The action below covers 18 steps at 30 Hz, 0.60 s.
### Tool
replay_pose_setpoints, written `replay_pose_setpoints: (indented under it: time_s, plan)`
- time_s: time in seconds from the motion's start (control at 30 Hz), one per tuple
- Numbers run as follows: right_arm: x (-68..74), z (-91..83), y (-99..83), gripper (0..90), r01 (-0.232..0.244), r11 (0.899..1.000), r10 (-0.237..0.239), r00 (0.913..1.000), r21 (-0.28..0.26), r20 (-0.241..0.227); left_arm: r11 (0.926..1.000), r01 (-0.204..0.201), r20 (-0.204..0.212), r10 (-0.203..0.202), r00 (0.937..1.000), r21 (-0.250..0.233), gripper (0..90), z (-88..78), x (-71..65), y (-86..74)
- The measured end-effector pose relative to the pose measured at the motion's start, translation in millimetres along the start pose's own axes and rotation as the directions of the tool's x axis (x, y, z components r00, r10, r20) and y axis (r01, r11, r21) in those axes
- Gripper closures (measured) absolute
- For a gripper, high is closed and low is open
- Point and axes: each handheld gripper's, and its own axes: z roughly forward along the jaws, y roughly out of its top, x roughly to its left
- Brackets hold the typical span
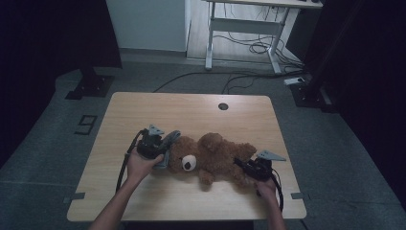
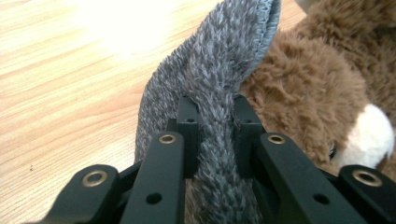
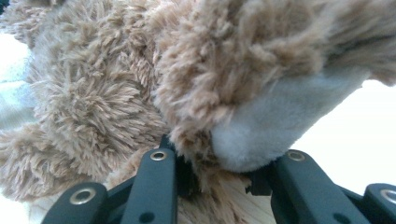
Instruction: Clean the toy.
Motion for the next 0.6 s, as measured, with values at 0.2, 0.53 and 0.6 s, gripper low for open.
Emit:
replay_pose_setpoints:
  time_s: [0.2, 0.53, 0.6]
  plan:
    - [0.2, 0.0, -0.1, 69.6, 0.0, 1.0, 0.0, 1.0, 0.0, 0.003, 0.997, -0.069, 0.006, 0.069, 0.9976, -0.036, 77.3, -6.7, -21.8, 28.1]
    - [0.5, -1.9, 0.3, 69.3, 0.007, 1.0, -0.007, 1.0, -0.003, 0.0, 0.9947, -0.103, 0.058, 0.103, 0.993, 0.002, 77.1, 27.2, -58.4, 65.5]
    - [0.3, -2.5, 0.6, 69.1, 0.011, 1.0, -0.011, 0.9999, -0.004, -0.002, 0.9901, -0.127, 0.041, 0.125, 0.9914, 0.06, 77.0, 40.3, -57.8, 55.3]
